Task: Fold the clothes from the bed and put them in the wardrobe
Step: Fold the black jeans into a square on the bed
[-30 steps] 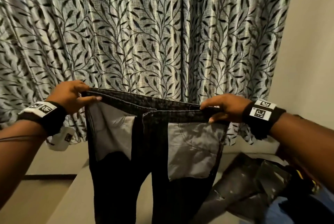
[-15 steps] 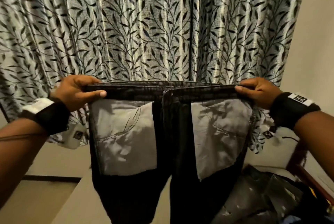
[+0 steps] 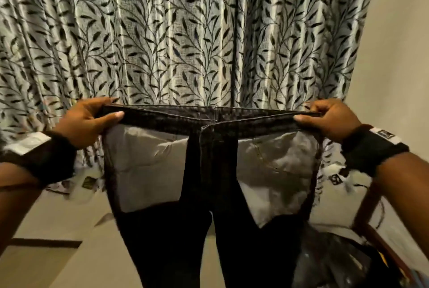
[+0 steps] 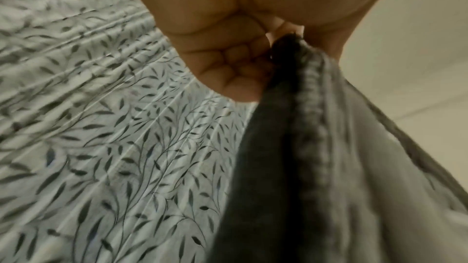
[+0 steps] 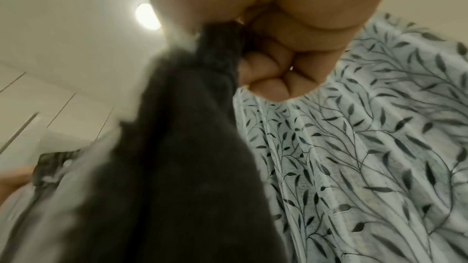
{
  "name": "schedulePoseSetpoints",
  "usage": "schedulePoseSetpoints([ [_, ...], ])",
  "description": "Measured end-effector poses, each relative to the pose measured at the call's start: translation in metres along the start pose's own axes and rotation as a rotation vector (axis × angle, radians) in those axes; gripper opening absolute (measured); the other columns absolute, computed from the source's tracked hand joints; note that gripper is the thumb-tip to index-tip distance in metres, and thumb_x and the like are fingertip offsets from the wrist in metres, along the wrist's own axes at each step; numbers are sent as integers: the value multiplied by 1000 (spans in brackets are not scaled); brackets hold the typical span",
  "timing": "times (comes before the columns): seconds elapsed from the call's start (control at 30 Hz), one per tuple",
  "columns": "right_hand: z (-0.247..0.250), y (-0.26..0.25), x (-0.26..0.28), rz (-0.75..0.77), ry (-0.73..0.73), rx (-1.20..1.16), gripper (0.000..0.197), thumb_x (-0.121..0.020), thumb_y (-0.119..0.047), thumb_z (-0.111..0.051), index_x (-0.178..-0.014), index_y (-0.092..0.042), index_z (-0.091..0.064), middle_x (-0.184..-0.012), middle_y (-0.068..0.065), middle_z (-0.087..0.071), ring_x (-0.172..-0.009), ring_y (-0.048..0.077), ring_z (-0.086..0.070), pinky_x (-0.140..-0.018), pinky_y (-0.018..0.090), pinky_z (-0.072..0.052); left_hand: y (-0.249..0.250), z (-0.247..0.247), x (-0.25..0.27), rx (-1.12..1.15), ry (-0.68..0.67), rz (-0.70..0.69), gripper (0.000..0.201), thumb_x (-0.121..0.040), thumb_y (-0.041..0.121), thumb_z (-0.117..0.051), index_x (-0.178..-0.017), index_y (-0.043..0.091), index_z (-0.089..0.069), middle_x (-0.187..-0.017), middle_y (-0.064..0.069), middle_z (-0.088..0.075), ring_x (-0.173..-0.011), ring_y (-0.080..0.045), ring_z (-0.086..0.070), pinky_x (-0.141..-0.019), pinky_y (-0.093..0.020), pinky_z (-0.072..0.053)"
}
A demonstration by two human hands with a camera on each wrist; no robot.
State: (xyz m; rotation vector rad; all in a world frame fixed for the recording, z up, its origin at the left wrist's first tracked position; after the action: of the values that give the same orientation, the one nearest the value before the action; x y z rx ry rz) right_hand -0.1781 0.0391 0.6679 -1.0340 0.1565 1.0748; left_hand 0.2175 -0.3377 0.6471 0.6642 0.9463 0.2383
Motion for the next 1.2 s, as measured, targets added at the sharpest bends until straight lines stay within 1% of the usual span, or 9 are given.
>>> schedulePoseSetpoints([
  [0.2, 19, 0, -1, -5, 33, -151, 36, -81, -6, -79, -78, -18, -45, -70, -12, -56, -67, 7, -54, -66, 22, -49, 14, 7, -19, 94, 138, -16, 31, -97, 22, -66, -107, -3, -51, -73, 15, -64, -67, 1, -58, -60, -14, -49],
  [0.27, -2, 6, -42, -201, 194, -20, 31, -76, -28, -84, -78, -23, -53, -79, 1, -62, -80, 22, -62, -75, 37, -51, 14, -20, -56, -196, 255, 154, 14, -101, 15, -60, -106, 1, -61, -79, 5, -65, -79, -13, -59, -66, -24, -46],
  [0.4, -86, -43, -71, -396, 312, -3, 11, -80, -20, -76, -84, -16, -67, -89, 6, -66, -89, 27, -64, -73, 23, -43, 23, -85, -100, -320, 214, 430, 22, -94, 31, -63, -96, 12, -73, -95, -12, -69, -93, -30, -66, -75, -32, -45],
  [0.6, -168, -121, -62, -117, 290, -76, 19, -81, -26, -76, -80, -26, -57, -87, -2, -69, -84, 22, -65, -76, 32, -55, 81, -185, -96, -124, 3, 214, 11, -94, 29, -61, -84, 25, -59, -88, 1, -66, -90, -24, -64, -79, -33, -51],
  [0.77, -165, -139, -51, -26, 115, -166, 41, -73, -30, -62, -112, -40, -54, -97, -2, -70, -87, 18, -67, -81, 37, -58, 102, -166, -80, 226, -202, 109, 63, -90, 74, -36, -122, 22, -51, -95, 4, -60, -86, -17, -60, -74, -34, -47],
  [0.9, -148, -151, -46, 197, 113, -95, 62, -77, -23, -75, -131, -37, -48, -111, -4, -67, -97, 16, -66, -88, 32, -56, 100, -136, -65, 389, -298, -107, 60, -88, 58, -55, -139, 29, -43, -91, 5, -70, -82, -12, -67, -74, -32, -55],
  [1.03, -125, -155, -49, 273, 113, -285, 49, -83, -4, -71, -124, -27, -56, -104, 0, -71, -92, 11, -70, -87, 31, -59, 83, -102, -61, -215, 199, -412, 106, -68, 56, -88, -153, 26, -33, -133, 8, -60, -122, -8, -56, -109, -27, -44],
  [1.1, -111, -153, -53, 275, 156, -428, 46, -86, 2, -68, -120, -26, -57, -99, 5, -71, -89, 12, -71, -85, 33, -60, 70, -91, -60, -200, 406, -193, 124, -60, 58, -91, -158, 29, -20, -154, 5, -36, -142, -13, -33, -119, -22, -23],
  [1.2, -94, -142, -55, 269, 162, -379, 45, -86, 2, -67, -120, -25, -57, -103, 10, -70, -92, 11, -68, -87, 31, -57, 52, -102, -51, 419, -56, 307, 89, -65, 37, -90, -142, 12, -52, -126, 7, -67, -109, -9, -64, -90, -22, -53],
])
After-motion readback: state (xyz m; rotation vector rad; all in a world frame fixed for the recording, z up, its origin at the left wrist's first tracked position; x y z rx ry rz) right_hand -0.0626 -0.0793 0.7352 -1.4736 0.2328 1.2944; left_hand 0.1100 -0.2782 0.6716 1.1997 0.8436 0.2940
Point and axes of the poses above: each hand's wrist, its own x-axis away from the middle knuckle, its own z-axis out of the back of the hand, y = z × x, the point moved 2 cm from there along -x, towards the middle knuckle
